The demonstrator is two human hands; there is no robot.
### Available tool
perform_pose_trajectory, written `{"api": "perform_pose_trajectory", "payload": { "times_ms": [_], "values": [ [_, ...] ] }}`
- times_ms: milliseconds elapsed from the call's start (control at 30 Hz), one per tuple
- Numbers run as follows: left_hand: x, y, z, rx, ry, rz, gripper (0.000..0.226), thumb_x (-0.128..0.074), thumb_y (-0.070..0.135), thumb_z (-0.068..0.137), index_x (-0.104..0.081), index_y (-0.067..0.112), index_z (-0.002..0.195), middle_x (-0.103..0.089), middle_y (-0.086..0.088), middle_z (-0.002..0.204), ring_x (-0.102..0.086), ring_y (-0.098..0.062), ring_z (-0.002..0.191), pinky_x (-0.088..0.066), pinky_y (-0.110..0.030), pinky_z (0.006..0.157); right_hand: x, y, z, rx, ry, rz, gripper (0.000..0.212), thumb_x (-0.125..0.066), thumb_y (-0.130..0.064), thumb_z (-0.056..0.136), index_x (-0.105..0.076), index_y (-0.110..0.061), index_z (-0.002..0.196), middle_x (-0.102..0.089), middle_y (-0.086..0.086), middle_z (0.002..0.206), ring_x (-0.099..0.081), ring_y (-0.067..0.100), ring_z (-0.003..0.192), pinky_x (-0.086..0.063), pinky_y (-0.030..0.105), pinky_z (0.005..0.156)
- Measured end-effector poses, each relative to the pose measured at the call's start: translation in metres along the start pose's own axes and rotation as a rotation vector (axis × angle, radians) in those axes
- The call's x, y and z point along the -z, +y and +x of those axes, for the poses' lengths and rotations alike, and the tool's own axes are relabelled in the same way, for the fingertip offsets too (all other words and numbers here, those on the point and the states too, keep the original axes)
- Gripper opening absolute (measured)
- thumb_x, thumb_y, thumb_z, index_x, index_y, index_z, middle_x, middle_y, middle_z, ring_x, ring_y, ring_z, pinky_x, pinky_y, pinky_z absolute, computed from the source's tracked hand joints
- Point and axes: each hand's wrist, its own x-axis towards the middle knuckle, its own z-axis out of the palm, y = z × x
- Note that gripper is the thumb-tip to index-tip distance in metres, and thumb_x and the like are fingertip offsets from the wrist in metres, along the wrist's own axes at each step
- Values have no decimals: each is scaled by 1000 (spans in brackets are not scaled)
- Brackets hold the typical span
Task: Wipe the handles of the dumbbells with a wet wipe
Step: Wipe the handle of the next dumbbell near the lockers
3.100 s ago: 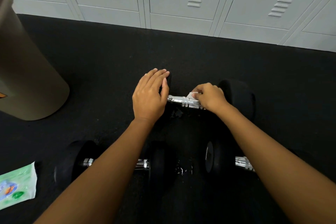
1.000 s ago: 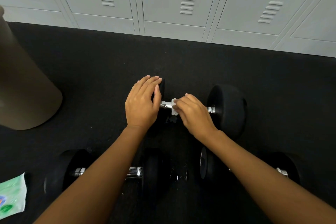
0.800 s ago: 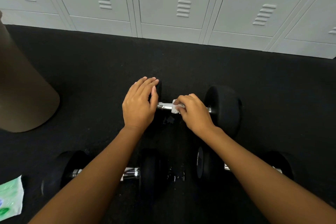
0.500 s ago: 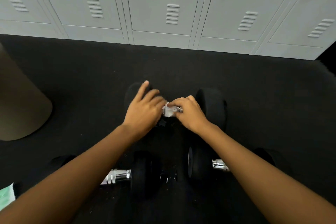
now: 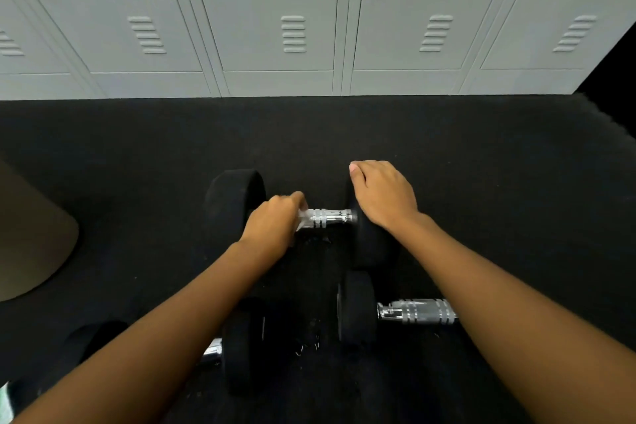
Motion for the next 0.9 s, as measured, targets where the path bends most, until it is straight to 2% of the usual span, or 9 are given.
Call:
{"api": "perform_pose_trajectory", "payload": {
  "times_ms": [67,167,233,433,533,633,700,800,900],
  "values": [
    [-2,-4,12,19,-27,-58,44,-60,6,84,-51,19,125,-62,-13,115,-58,-32,104,-49,-42,86,-3,0,-2,-7,56,19,38,-30,-26,99,-63,-12,110,-64,4,117,-51,23,112,-36,35,96],
    [-4,-3,24,14,-39,-153,34,-53,14,90,-57,17,124,-63,-12,118,-58,-29,109,-47,-40,93,-5,0,-2,10,102,21,38,-30,-24,99,-64,-11,107,-66,5,111,-54,23,107,-38,35,95],
    [-7,-2,22,-24,-33,-174,29,-53,17,91,-61,16,119,-66,-10,115,-60,-25,106,-48,-40,91,-6,1,-2,13,107,19,38,-29,-24,99,-64,-11,107,-67,5,109,-55,22,106,-38,35,96],
    [-9,-5,-11,-149,164,-182,19,-54,20,91,-66,16,105,-71,-5,95,-65,-24,86,-52,-39,71,-7,2,-1,3,122,0,38,-29,-25,98,-64,-13,109,-67,3,110,-56,20,106,-37,36,97],
    [-11,-2,6,-49,101,-227,18,-53,20,91,-66,17,104,-71,-5,99,-64,-25,92,-51,-41,78,-8,1,-1,-1,132,-10,38,-29,-26,98,-64,-14,109,-67,3,109,-57,20,105,-37,36,97],
    [-5,0,26,32,-1,-379,18,-57,13,88,-68,14,103,-70,-3,105,-63,-16,99,-49,-29,87,-7,1,-1,-3,126,-8,39,-28,-26,98,-64,-14,109,-67,2,108,-57,18,105,-37,36,96],
    [-2,-1,25,2,-29,-380,18,-59,13,88,-68,14,103,-70,-3,105,-63,-14,98,-48,-26,86,-7,0,-1,-10,114,-4,39,-28,-27,99,-63,-14,109,-67,2,109,-57,18,105,-36,36,97],
    [-5,-4,7,-65,31,-293,17,-60,20,88,-67,17,103,-71,-4,97,-65,-17,88,-51,-36,80,-6,0,-1,-17,112,-7,39,-28,-27,99,-63,-14,108,-67,2,109,-56,18,106,-36,36,97],
    [-6,-1,2,-62,55,-254,15,-62,25,86,-67,15,96,-70,-4,92,-64,-20,84,-50,-35,75,-7,1,-1,-12,113,-5,39,-28,-27,99,-63,-14,108,-67,2,110,-56,18,107,-35,35,98]
  ]
}}
